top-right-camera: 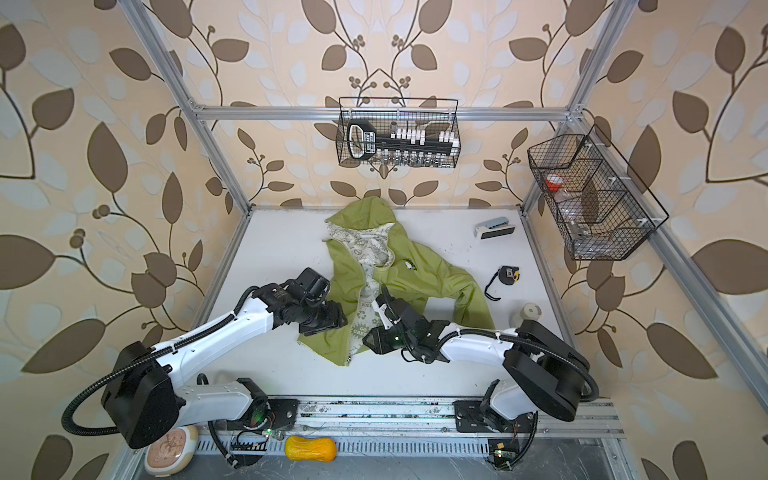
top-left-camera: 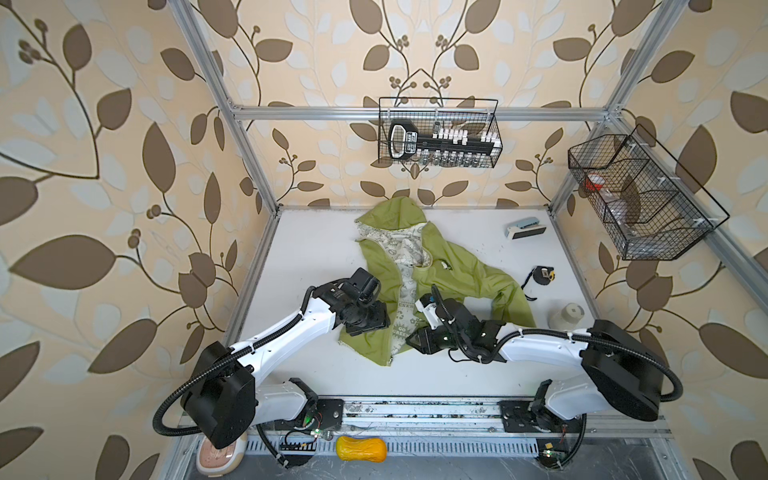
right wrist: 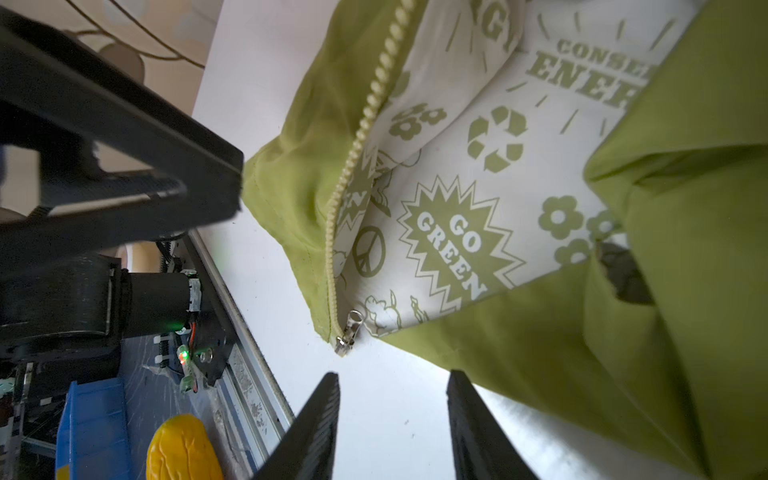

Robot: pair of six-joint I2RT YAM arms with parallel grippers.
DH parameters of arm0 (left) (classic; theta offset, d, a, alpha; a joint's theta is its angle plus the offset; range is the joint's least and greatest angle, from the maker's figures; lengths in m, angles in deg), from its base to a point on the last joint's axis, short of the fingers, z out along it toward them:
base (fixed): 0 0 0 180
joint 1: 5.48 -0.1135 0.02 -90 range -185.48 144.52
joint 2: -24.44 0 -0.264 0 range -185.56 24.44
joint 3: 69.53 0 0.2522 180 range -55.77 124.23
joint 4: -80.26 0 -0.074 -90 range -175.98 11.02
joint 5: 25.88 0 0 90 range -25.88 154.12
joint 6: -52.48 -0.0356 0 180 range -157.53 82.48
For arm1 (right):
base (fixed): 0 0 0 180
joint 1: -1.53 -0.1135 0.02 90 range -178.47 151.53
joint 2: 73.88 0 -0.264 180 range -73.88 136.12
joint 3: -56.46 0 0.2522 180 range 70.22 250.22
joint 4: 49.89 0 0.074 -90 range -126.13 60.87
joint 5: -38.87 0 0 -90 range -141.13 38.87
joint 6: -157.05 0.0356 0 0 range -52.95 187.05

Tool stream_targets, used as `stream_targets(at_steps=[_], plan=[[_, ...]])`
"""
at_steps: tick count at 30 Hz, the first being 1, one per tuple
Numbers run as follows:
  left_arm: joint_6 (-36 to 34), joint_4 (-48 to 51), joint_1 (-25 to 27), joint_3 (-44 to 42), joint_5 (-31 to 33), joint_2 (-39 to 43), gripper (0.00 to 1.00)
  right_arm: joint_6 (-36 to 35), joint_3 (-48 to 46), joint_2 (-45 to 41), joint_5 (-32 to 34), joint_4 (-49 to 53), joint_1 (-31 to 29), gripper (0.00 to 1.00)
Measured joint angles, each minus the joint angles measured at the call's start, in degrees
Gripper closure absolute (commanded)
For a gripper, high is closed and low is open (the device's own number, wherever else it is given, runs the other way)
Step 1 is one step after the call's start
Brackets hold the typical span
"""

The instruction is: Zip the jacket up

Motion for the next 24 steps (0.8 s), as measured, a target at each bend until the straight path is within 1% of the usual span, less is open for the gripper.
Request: stream_targets(at_steps=[3, 6, 8, 12, 16, 22, 24], plan=[[1.0, -0.5, 1.7, -0.5, 0.8, -1.2, 0.41, -0.3, -0.9, -1.8, 0.0, 0.3, 0.5, 0.52], [2.7, -0.8, 2.3, -2.2, 2.2, -0.5, 0.42, -0.3, -1.0, -1.4, -1.1, -0.5, 0.2, 0.49], [3.8, -0.2, 2.3, -3.3, 3.5, 1.7, 0.41, 0.0, -0.7, 0.0, -2.3, -2.2, -0.3, 0.48], [6.6, 0.9, 2.3, -4.8, 4.6, 8.6, 0.34, 1.4, 1.2, 6.1, -5.2, -6.6, -0.9, 0.48], [10.5, -0.2, 2.3, -9.6, 4.1, 14.8, 0.33, 3.5, 3.2, 12.1, -7.3, -10.8, -0.9, 0.48], [17.0, -3.2, 2.3, -18.6, 1.0, 20.5, 0.32, 5.4, 4.4, 15.5, -7.8, -13.9, -1.6, 0.51], [18.6, -5.0, 2.3, -20.7, -0.1, 21.0, 0.38, 5.9, 4.6, 16.3, -7.8, -14.6, -1.9, 0.53]])
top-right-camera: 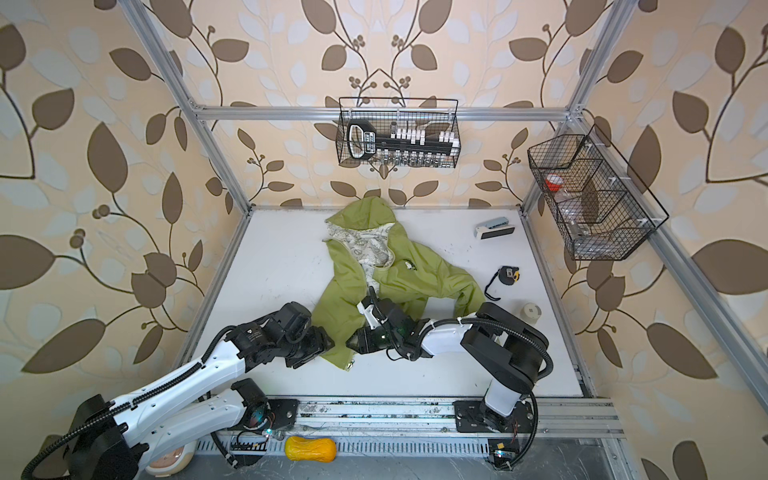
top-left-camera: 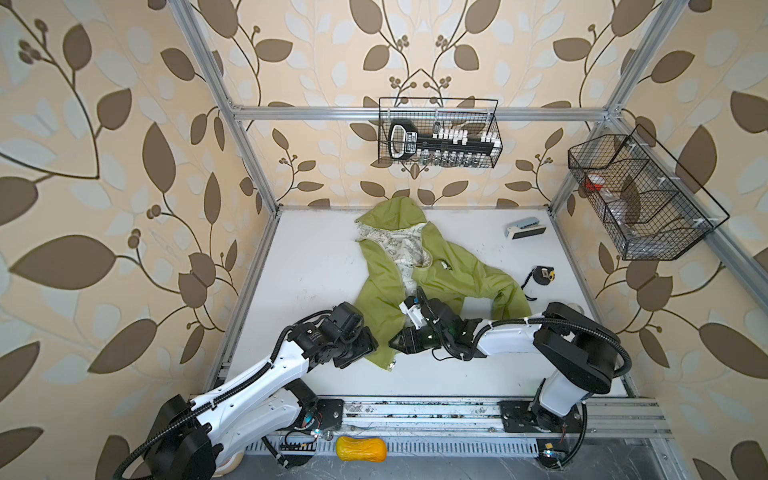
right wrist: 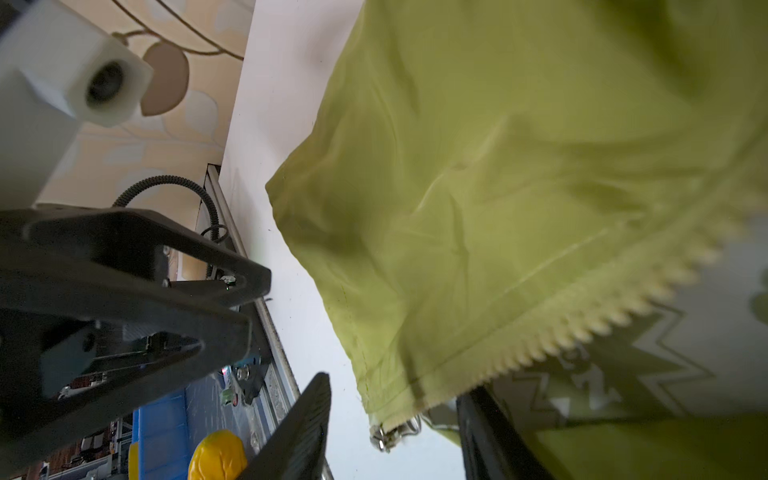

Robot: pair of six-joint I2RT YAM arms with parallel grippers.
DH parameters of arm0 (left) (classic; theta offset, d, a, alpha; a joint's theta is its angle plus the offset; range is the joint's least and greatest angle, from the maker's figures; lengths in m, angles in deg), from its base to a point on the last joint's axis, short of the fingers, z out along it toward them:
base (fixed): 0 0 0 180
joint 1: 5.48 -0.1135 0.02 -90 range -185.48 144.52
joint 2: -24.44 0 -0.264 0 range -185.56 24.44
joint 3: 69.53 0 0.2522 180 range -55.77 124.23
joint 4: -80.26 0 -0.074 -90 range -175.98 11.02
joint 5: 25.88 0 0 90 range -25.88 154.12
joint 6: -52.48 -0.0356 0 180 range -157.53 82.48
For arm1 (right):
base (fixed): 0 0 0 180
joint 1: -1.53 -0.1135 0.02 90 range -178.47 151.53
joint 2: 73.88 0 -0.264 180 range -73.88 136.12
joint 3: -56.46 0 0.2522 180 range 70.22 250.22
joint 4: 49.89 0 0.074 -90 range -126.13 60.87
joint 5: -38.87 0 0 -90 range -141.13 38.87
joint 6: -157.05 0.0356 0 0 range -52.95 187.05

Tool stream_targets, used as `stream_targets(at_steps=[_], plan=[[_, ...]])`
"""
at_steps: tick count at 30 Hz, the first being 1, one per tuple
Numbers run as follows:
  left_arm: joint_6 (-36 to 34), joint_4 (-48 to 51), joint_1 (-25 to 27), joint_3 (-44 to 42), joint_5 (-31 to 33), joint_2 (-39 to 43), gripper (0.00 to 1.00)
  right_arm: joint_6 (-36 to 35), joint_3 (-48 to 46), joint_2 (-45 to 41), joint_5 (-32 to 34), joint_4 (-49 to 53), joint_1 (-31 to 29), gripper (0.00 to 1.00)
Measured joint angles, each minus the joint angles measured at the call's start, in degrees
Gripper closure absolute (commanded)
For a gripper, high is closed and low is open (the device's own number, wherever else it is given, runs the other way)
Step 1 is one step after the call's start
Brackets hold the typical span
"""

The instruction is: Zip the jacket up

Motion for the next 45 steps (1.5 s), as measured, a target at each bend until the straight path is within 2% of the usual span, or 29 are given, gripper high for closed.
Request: stream_targets(at_steps=[4, 8, 11, 13, 15, 22, 27, 32, 39, 45], plan=[[1.8, -3.2, 0.0, -1.6, -1.5, -1.6, 0.46, 0.8, 0.0, 0.9, 0.0, -0.8, -0.2, 0.53], [2.1, -5.8, 0.0, -1.5, -2.7, -3.6, 0.47, 1.9, 0.4, 1.3, 0.0, -1.6, -0.3, 0.55], [2.3, -6.3, 0.0, -1.6, -3.1, -3.4, 0.43, 2.5, 2.3, 3.5, 0.1, -2.2, -0.9, 0.60], [2.8, -6.9, 0.0, -2.1, -3.2, -2.3, 0.36, 2.9, 3.0, 4.5, 0.5, -2.6, -1.8, 0.61], [3.2, -7.0, 0.0, -2.9, -3.1, -1.0, 0.32, 3.0, 3.0, 4.7, 0.9, -2.6, -2.8, 0.61], [4.2, -5.6, 0.0, -5.0, -2.9, 2.6, 0.31, 3.4, 3.2, 5.2, 2.0, -2.3, -5.5, 0.69], [3.9, -1.7, 0.0, -5.0, -1.1, 7.2, 0.30, 4.0, 3.2, 5.4, 2.0, -3.1, -5.7, 0.85], [3.8, -0.4, 0.0, -5.0, -0.8, 7.9, 0.30, 5.2, 3.4, 6.2, 1.1, -4.1, -5.7, 1.00], [3.8, -2.1, 0.0, -3.9, -0.6, 15.0, 0.23, 6.4, 9.4, 5.1, -1.9, -1.4, -3.0, 1.00], [3.5, -10.1, 0.0, -1.8, 0.3, 18.6, 0.19, 8.0, 17.5, 1.4, -3.1, 3.9, 0.4, 1.00]])
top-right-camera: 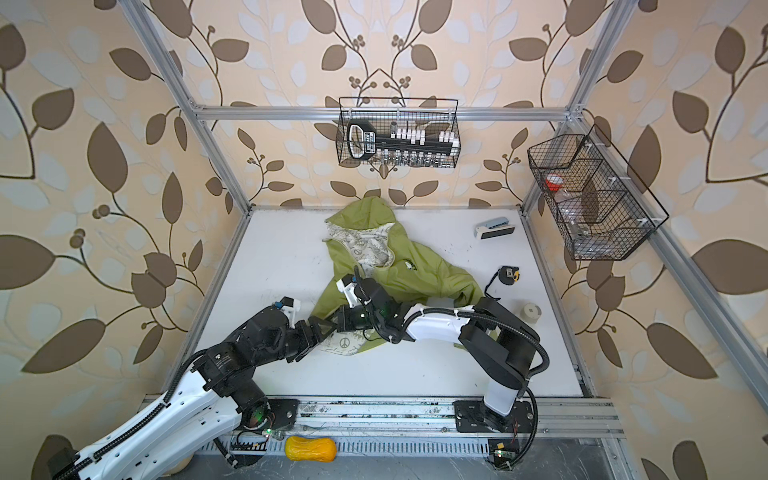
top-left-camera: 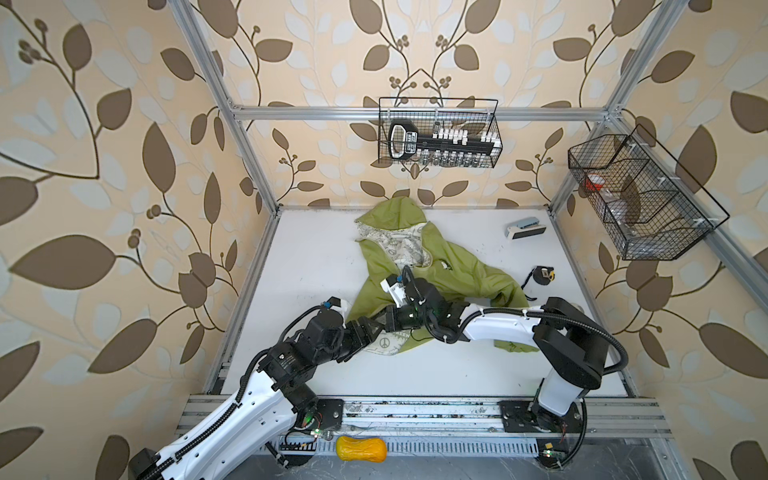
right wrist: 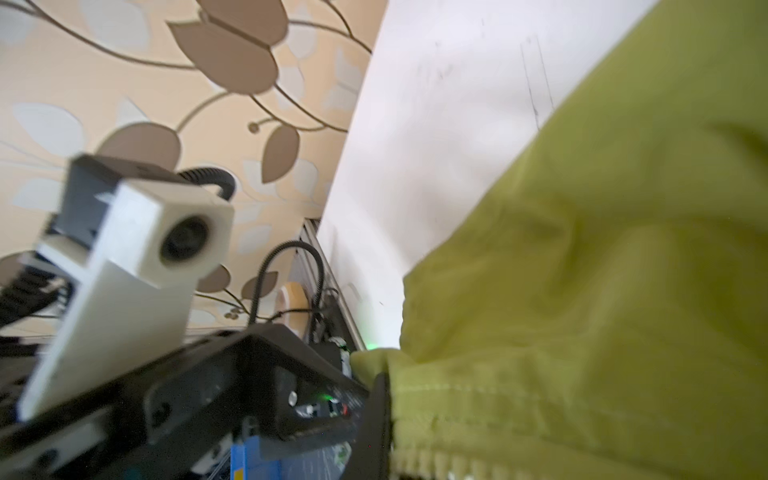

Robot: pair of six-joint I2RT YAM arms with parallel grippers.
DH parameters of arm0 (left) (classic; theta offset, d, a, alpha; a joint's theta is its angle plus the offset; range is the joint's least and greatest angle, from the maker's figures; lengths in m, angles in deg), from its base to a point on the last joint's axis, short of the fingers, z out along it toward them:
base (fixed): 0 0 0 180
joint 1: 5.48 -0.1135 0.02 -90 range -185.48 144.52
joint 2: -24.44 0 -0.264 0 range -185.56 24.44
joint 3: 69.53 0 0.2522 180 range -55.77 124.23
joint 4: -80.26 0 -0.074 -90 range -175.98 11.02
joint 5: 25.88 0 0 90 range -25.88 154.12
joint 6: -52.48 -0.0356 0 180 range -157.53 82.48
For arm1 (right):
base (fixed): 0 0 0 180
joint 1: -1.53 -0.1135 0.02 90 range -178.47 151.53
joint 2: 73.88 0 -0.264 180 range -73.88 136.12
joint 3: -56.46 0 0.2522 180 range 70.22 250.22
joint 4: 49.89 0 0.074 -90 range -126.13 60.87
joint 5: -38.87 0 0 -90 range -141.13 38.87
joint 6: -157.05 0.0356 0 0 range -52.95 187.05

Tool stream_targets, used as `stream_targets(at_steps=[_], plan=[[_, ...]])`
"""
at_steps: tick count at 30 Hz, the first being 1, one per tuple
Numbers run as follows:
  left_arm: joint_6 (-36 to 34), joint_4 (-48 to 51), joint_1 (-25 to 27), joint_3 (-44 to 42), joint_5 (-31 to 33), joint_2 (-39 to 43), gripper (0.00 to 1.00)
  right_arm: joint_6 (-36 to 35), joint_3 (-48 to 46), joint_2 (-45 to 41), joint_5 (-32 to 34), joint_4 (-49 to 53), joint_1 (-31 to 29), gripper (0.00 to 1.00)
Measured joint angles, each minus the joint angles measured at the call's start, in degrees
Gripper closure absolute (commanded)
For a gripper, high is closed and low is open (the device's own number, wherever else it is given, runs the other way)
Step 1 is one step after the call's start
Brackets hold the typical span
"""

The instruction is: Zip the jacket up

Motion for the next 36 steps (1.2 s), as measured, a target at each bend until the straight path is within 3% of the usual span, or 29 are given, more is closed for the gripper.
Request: stream_targets(at_steps=[9, 13, 18, 22, 28, 36], plan=[[-3.1, -5.1, -0.1, 4.2, 1.6, -0.8, 0.19, 4.5, 7.7, -1.0, -2.6, 4.5, 5.2, 1.00], [-5.2, -6.7, -1.5, 5.7, 2.8, -1.8, 0.26, 6.4, 8.8, -1.0, -4.2, 4.5, 5.9, 1.00], [-6.8, -12.8, -6.9, 6.3, 1.0, -7.1, 0.34, 9.6, 8.9, -1.2, -6.4, 4.0, 6.8, 1.00], [-7.4, -17.2, -9.9, 6.3, -1.5, -8.7, 0.34, 12.5, 8.9, -1.9, -7.9, 2.0, 8.2, 1.00], [-7.6, -20.3, -10.5, 6.1, -4.9, -8.9, 0.25, 15.3, 8.9, -4.0, -9.1, -0.6, 10.2, 1.00], [-7.0, -26.0, -10.5, 3.8, -6.1, -8.7, 0.28, 17.9, 8.9, -4.2, -10.0, -2.5, 10.7, 1.00]])
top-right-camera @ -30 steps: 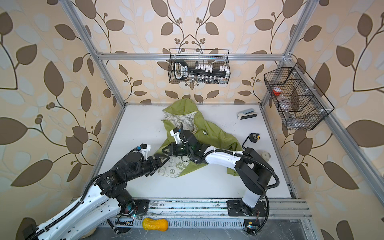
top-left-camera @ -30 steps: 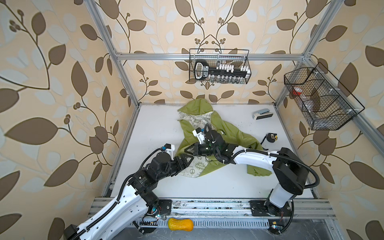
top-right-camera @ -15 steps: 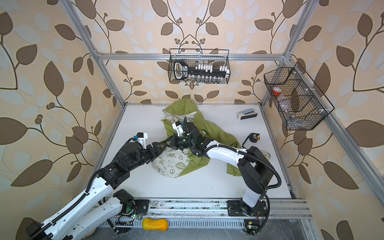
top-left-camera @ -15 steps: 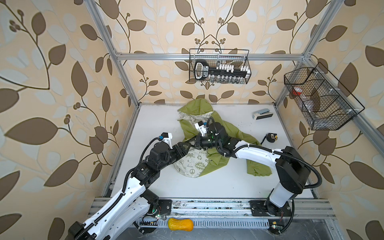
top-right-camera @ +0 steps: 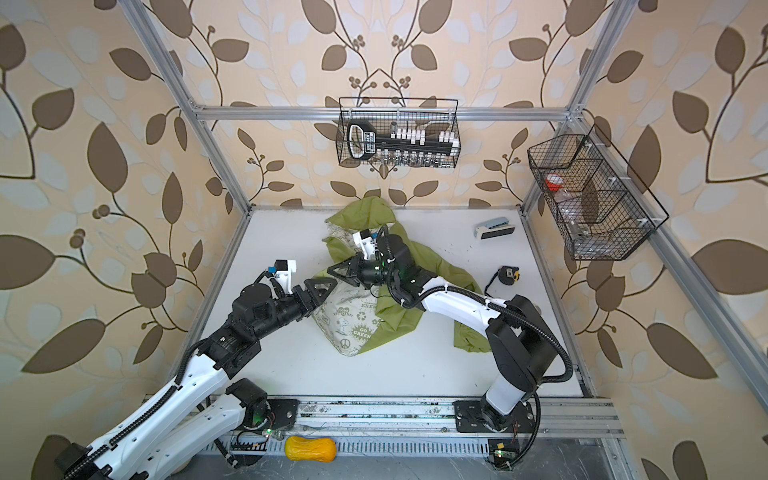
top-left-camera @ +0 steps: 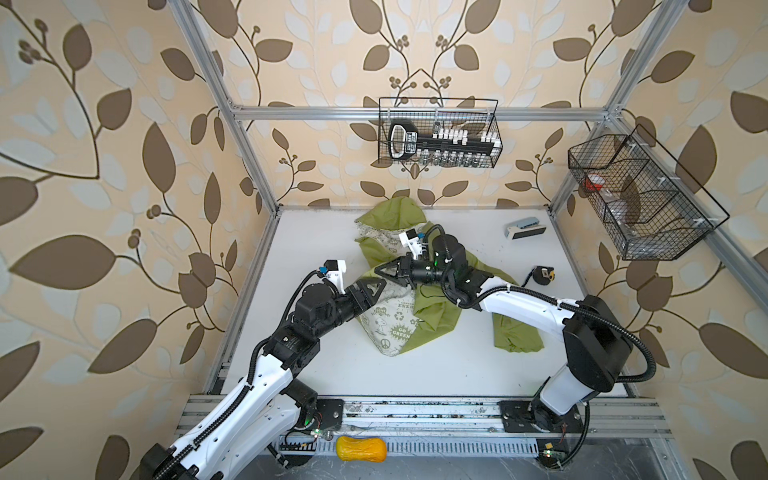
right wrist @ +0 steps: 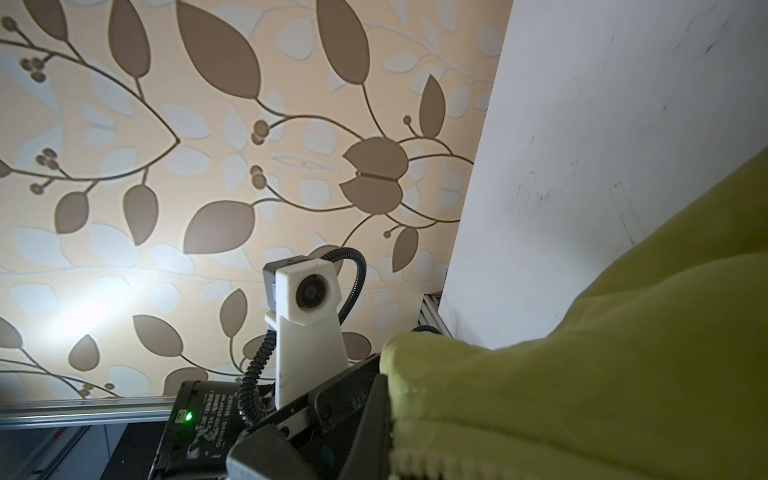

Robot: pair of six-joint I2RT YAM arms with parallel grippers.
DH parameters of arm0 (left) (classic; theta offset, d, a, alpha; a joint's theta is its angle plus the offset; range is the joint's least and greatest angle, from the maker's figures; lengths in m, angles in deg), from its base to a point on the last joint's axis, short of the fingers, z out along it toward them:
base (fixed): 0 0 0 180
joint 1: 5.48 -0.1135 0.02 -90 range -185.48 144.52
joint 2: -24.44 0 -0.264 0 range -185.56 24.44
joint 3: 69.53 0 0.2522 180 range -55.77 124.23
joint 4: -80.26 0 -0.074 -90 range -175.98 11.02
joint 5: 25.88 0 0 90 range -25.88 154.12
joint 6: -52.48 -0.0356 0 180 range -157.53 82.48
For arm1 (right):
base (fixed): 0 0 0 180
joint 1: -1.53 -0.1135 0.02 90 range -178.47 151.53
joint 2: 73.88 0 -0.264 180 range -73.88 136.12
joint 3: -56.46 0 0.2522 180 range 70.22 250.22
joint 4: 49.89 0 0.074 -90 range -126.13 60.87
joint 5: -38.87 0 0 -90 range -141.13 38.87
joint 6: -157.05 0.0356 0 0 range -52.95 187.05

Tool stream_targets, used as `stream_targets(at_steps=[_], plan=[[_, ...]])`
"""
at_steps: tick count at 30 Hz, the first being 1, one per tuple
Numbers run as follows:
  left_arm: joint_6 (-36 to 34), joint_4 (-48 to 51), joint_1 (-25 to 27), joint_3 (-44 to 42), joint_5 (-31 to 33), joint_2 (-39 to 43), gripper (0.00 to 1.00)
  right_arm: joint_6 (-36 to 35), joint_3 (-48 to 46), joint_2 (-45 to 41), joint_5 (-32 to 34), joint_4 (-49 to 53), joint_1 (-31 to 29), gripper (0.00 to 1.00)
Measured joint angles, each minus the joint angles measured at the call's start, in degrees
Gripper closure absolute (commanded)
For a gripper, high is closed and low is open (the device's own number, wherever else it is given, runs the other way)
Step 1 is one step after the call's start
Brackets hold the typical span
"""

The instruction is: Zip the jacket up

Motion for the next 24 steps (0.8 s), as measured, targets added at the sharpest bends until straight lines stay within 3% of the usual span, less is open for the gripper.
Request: stream_targets(at_steps=[10, 24], plan=[[1.5, -10.1, 0.0, -0.9, 0.6, -1.2, 0.40, 2.1, 0.0, -1.3, -0.4, -1.8, 0.0, 1.00], [1.0, -9.4, 0.0, -0.9, 1.8, 1.6, 0.60, 1.8, -0.7, -1.5, -0.5, -1.8, 0.0, 1.00]])
